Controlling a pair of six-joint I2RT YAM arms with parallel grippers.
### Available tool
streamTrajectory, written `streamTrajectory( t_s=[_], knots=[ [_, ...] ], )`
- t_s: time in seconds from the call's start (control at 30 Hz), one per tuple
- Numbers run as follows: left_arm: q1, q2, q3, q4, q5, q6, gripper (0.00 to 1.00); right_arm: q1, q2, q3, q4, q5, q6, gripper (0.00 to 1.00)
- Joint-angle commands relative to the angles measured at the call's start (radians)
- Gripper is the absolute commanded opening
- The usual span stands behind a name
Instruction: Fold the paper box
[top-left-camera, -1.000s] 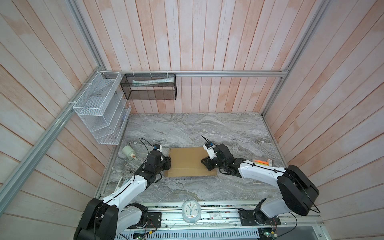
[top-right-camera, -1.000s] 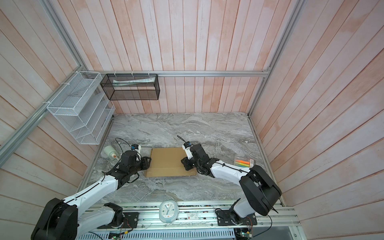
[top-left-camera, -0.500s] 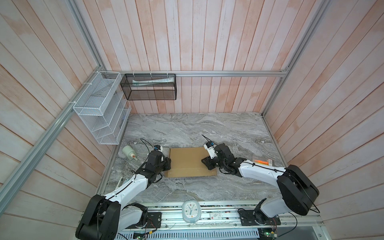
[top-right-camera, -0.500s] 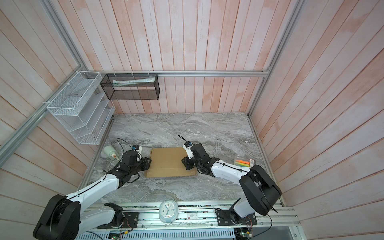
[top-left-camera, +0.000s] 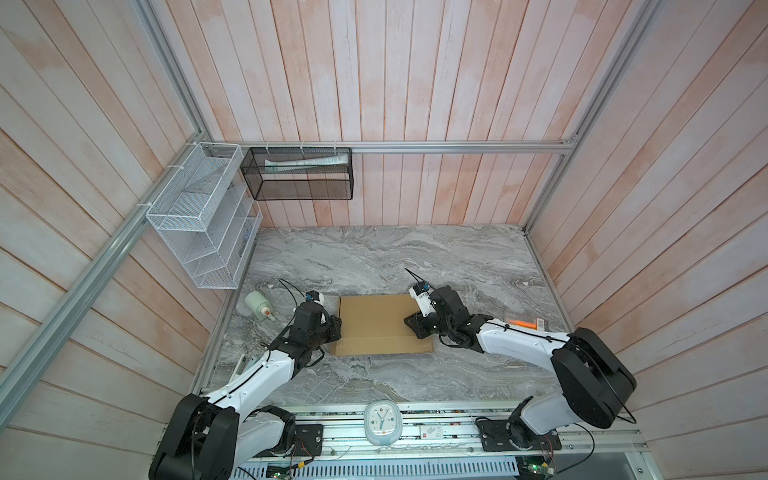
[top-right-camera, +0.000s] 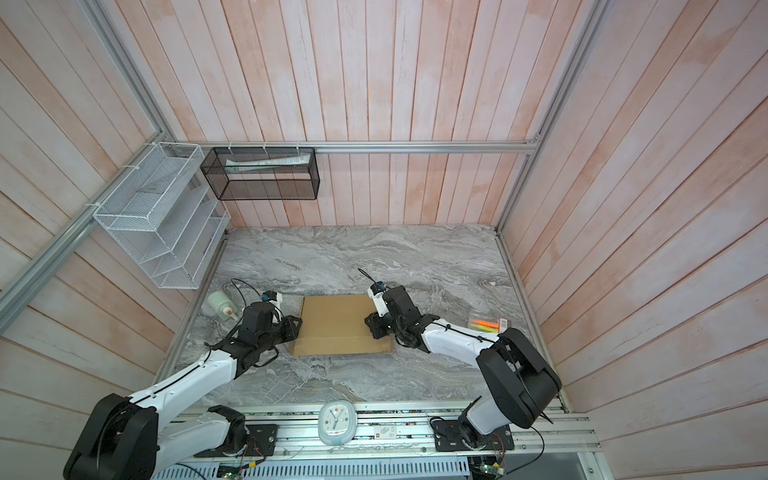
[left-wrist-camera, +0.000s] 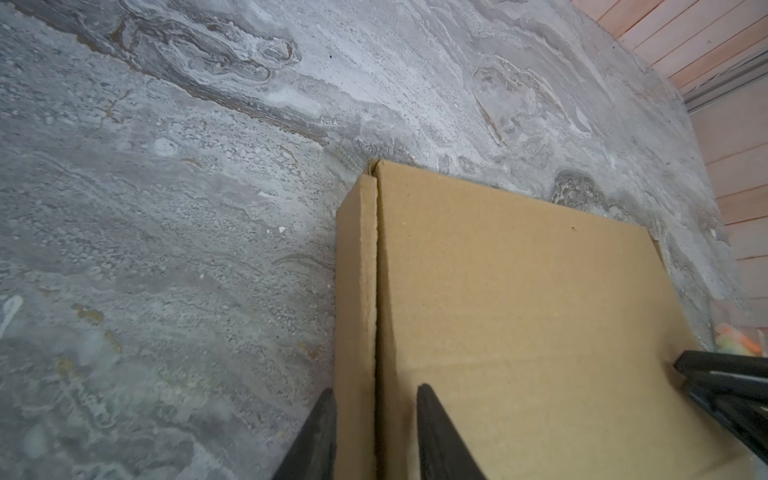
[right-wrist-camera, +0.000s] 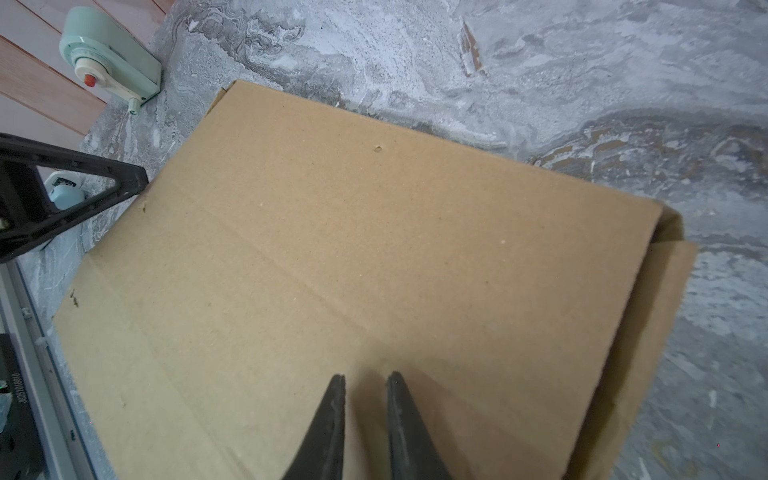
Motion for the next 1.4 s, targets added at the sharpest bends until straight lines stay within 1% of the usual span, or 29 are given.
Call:
streamTrajectory(
  t_s=[0.0, 0.23, 0.43, 0.77, 0.9, 1.13, 1.37],
  knots=[
    [0.004, -0.036, -0.014, -0.027, 0.006, -0.011, 0.35, -0.006, 0.016, -0.013, 0.0, -0.018, 0.01, 0.21],
    [0.004, -0.066, -0.033, -0.035, 0.023, -0.024, 0.35, -0.006, 0.026, -0.009, 0.004, -0.025, 0.011, 0.2],
    [0.004, -0.06, -0.062, -0.022, 0.037, -0.04, 0.32, -0.009, 0.025, -0.007, 0.005, -0.027, 0.013, 0.2],
    [0.004, 0.005, -0.086, 0.027, 0.055, -0.058, 0.29, -0.01, 0.031, 0.003, 0.0, -0.032, 0.011, 0.2],
    [0.004, 0.013, -0.089, 0.033, 0.051, -0.06, 0.26, -0.012, 0.028, 0.008, -0.003, -0.03, 0.011, 0.2],
    [0.004, -0.022, -0.087, 0.022, 0.035, -0.063, 0.25, -0.022, -0.029, 0.017, -0.011, -0.033, 0.023, 0.2],
    [0.004, -0.06, -0.08, 0.009, 0.024, -0.064, 0.25, -0.056, -0.128, -0.001, -0.058, -0.021, 0.044, 0.25]
  ],
)
